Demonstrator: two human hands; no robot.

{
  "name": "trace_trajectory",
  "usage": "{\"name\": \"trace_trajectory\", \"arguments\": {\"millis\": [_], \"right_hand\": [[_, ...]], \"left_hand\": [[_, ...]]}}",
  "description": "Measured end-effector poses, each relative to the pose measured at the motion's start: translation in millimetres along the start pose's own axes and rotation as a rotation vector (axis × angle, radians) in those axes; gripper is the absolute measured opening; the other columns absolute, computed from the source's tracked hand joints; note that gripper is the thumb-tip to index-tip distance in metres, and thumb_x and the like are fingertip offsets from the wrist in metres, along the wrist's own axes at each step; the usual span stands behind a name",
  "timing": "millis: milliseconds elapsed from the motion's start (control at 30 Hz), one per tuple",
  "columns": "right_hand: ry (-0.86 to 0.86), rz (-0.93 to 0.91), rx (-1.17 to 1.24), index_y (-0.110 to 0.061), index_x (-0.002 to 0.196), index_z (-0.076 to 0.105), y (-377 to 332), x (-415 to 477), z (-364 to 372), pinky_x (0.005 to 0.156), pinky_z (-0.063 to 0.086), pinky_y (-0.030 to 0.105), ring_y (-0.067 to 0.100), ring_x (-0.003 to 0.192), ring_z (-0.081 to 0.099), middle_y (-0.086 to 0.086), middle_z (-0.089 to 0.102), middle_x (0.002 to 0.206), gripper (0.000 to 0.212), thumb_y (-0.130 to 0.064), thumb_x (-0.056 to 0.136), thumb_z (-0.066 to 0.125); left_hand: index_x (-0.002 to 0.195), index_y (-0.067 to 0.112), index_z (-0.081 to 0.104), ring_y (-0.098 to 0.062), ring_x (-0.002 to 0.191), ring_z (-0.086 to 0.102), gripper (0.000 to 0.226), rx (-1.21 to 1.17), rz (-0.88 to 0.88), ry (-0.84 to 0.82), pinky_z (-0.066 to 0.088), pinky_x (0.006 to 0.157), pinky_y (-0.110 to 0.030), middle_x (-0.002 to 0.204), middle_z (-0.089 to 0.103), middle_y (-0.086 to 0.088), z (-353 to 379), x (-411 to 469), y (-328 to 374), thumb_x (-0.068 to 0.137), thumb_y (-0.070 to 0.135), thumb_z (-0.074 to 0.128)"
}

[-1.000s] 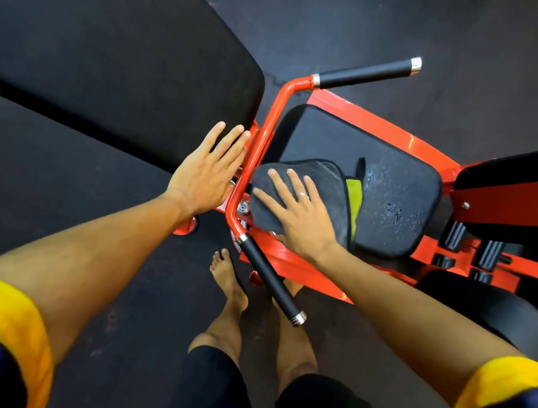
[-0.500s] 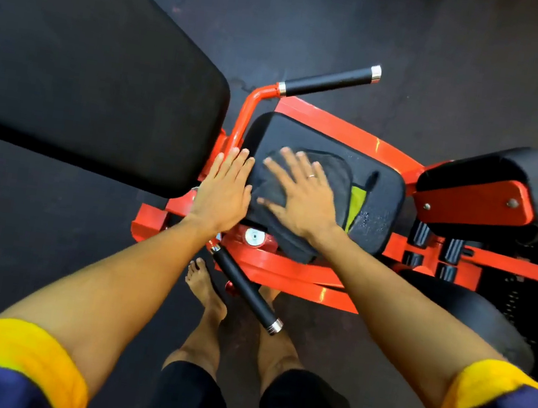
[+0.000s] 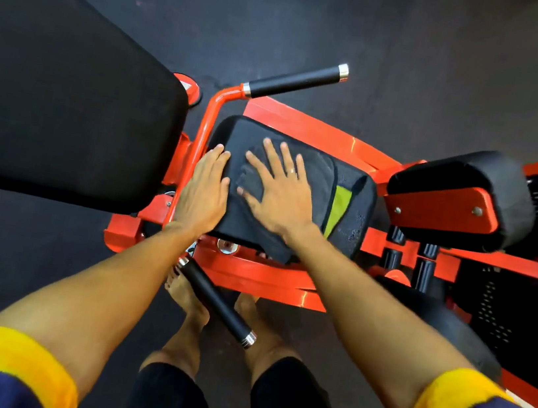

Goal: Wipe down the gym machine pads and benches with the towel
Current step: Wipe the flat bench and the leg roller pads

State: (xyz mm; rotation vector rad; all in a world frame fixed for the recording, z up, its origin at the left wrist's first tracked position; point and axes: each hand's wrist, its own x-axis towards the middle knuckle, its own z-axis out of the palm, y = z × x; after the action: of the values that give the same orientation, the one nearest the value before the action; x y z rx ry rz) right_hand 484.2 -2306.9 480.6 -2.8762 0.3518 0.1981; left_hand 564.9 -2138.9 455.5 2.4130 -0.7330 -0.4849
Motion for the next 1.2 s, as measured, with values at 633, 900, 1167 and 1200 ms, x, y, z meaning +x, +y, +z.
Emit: {"name": "trace_trajectory", "arguments": {"millis": [633, 900, 1167, 1200], "right_hand": [[-0.035, 0.048, 0.184, -0.027, 0.155, 0.041, 24.0, 61.3, -26.8, 0.113, 0.039, 0.047, 0.028, 0.14, 0.05, 0.002, 0.051, 0.155, 0.085, -0.074, 0.085, 0.053], [-0.035, 0.35, 0.151, -0.027, 0.138, 0.052, 81.5, 8.0, -58.2, 0.099, 0.045, 0.042, 0.028, 0.113, 0.063, 0.001, 0.065, 0.123, 0.085, -0.085, 0.077, 0.056], [-0.273, 0.227, 0.155, -0.027, 0.126, 0.057, 49.2, 97.6, -45.2, 0.087, 0.045, 0.041, 0.032, 0.114, 0.065, 0.001, 0.068, 0.128, 0.072, -0.085, 0.085, 0.043], [-0.295, 0.214, 0.161, -0.028, 0.125, 0.057, 49.9, 102.3, -45.9, 0.085, 0.044, 0.041, 0.031, 0.114, 0.065, 0.0, 0.069, 0.126, 0.069, -0.083, 0.086, 0.044]], "left_hand": [[0.137, -0.004, 0.051, -0.036, 0.145, 0.037, 0.042, -0.005, 0.003, 0.08, 0.03, 0.121, -0.046, 0.153, 0.044, -0.02, 5.1, 45.0, 24.8, 0.099, 0.009, 0.04], [0.155, 0.006, 0.036, -0.028, 0.155, 0.02, 0.06, 0.231, 0.149, 0.042, 0.009, 0.128, -0.044, 0.164, 0.032, -0.012, 23.9, 70.8, 42.6, 0.102, 0.034, 0.035], [0.155, 0.003, 0.035, -0.024, 0.155, 0.024, 0.058, 0.124, 0.093, 0.136, 0.017, 0.127, -0.043, 0.163, 0.034, -0.009, 29.4, 73.2, 36.4, 0.099, 0.018, 0.033], [0.156, 0.003, 0.034, -0.024, 0.155, 0.023, 0.059, 0.12, 0.084, 0.134, 0.016, 0.128, -0.042, 0.164, 0.033, -0.009, 29.1, 73.5, 36.2, 0.099, 0.018, 0.034]]}}
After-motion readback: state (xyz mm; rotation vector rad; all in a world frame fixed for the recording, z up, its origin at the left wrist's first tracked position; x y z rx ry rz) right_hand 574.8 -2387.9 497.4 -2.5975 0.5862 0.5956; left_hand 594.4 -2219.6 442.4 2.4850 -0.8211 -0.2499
